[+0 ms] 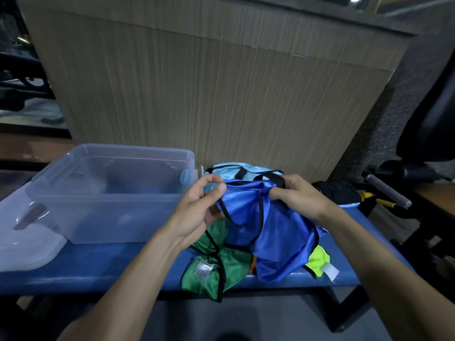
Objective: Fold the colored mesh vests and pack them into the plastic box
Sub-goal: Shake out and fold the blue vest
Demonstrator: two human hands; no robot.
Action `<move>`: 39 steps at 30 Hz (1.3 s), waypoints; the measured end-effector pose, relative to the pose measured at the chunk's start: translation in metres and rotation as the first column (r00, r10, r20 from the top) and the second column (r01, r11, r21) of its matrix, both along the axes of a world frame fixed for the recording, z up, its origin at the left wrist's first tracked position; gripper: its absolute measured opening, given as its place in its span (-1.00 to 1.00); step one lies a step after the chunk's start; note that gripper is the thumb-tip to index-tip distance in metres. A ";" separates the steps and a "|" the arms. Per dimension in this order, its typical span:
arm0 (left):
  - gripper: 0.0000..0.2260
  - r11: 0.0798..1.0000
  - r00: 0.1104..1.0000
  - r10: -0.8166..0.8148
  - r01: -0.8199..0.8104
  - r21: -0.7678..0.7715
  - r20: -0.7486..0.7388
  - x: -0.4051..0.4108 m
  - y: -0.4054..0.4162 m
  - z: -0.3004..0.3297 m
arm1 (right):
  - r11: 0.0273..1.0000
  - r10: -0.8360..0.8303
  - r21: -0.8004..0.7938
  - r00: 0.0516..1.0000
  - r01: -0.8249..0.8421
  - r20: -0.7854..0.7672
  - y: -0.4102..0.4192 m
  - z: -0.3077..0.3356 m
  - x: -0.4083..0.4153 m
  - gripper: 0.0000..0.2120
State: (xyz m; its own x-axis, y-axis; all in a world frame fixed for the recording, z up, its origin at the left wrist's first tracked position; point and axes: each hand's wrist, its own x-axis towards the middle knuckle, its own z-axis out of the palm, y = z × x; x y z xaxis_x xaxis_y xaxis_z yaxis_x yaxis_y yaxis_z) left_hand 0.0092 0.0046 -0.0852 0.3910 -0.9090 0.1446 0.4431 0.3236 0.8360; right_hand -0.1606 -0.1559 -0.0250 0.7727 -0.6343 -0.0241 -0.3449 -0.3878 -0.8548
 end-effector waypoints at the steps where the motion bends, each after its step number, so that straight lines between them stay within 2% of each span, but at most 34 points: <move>1: -0.79 0.999 1.000 -0.022 0.022 -0.044 0.001 -0.002 0.003 0.003 | 1.000 -0.023 -0.022 1.000 0.023 -0.001 -0.001 0.000 0.001 -0.67; 3: -0.75 0.997 1.000 0.015 -0.014 -0.074 0.016 -0.004 0.006 0.007 | 0.996 -0.062 -0.063 0.998 0.064 0.033 -0.001 0.001 0.003 -0.66; 5: -0.72 0.989 0.988 0.142 -0.140 -0.044 0.055 -0.006 0.005 0.008 | 0.988 -0.095 -0.111 0.992 0.104 0.084 -0.001 0.002 0.004 -0.68; 7: -0.73 0.955 0.944 0.289 -0.296 0.024 0.157 -0.003 0.001 0.004 | 0.977 -0.103 -0.175 0.988 0.123 0.117 0.001 0.004 0.005 -0.71; 9: -0.70 0.900 0.853 0.412 -0.435 0.000 0.322 -0.002 0.000 0.001 | 0.962 -0.102 -0.245 0.990 0.123 0.095 0.004 0.005 0.008 -0.72; 10: -0.67 0.877 0.778 0.449 -0.478 -0.051 0.439 0.000 -0.001 -0.001 | 0.955 -0.103 -0.271 0.991 0.121 0.080 0.007 0.005 0.009 -0.72; 12: -0.65 0.870 0.620 0.446 -0.469 -0.151 0.645 -0.001 0.002 -0.003 | 0.948 -0.112 -0.290 0.990 0.132 0.083 0.010 0.005 0.010 -0.72; 13: -0.67 0.884 0.568 0.412 -0.438 -0.161 0.712 -0.002 0.002 -0.004 | 0.944 -0.122 -0.295 0.988 0.146 0.096 0.010 0.004 0.011 -0.73; 14: -0.69 0.901 0.554 0.366 -0.411 -0.137 0.747 -0.005 0.003 -0.005 | 0.938 -0.135 -0.307 0.985 0.162 0.109 0.012 0.003 0.011 -0.74; 16: -0.78 0.935 0.631 0.270 -0.353 -0.041 0.728 -0.013 0.005 -0.003 | 0.918 -0.157 -0.350 0.982 0.186 0.109 0.018 0.002 0.013 -0.77; 17: -0.78 0.942 0.632 0.247 -0.333 -0.030 0.735 -0.017 0.006 -0.003 | 0.910 -0.154 -0.371 0.982 0.185 0.110 0.020 0.001 0.014 -0.81; 21: -0.84 0.917 0.523 0.331 -0.374 -0.137 0.786 -0.020 0.003 -0.004 | 0.928 -0.080 -0.353 0.988 0.124 0.135 0.026 -0.006 0.013 -0.94; 25: -0.83 0.910 0.604 0.404 -0.344 -0.233 0.687 -0.001 0.008 0.014 | 0.991 -0.069 -0.105 0.984 0.087 0.166 0.020 0.003 -0.008 -0.87; 27: -0.89 0.938 0.633 0.345 -0.262 -0.227 0.693 0.006 0.016 0.041 | 0.999 -0.029 0.037 0.993 0.025 0.113 0.015 0.014 -0.022 -0.85; 28: -0.94 0.955 0.613 0.295 -0.198 -0.218 0.733 0.008 0.019 0.059 | 0.998 0.007 0.066 0.994 -0.014 0.106 0.017 0.022 -0.027 -0.75; 30: -0.95 0.978 0.507 0.205 -0.074 -0.195 0.837 0.008 0.026 0.103 | 0.994 0.084 0.052 0.974 -0.097 0.209 0.023 0.043 -0.033 -0.55; 31: -0.93 0.982 0.431 0.181 -0.030 -0.187 0.884 0.006 0.030 0.127 | 0.993 0.112 0.010 0.948 -0.121 0.299 0.030 0.058 -0.034 -0.55; 34: -0.90 0.983 0.173 0.176 0.025 -0.183 0.969 -0.006 0.040 0.198 | 0.969 0.246 -0.105 0.835 -0.223 0.492 0.060 0.109 -0.035 -0.75; 36: -0.89 0.983 0.053 0.179 0.041 -0.181 0.982 -0.018 0.049 0.238 | 0.940 0.341 -0.194 0.814 -0.281 0.470 0.079 0.137 -0.036 -0.83; 39: -0.88 0.979 -0.119 0.205 0.043 -0.201 0.972 -0.036 0.061 0.281 | 0.921 0.385 -0.242 0.816 -0.306 0.431 0.094 0.161 -0.039 -0.71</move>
State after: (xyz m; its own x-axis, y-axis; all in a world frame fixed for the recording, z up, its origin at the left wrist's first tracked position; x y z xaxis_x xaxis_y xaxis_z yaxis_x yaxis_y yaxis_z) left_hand -0.0266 0.0654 0.1959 -0.2292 -0.8071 0.5442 -0.8682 0.4223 0.2605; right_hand -0.2001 -0.0621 0.1358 0.8364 -0.2883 0.4661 0.2564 -0.5459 -0.7977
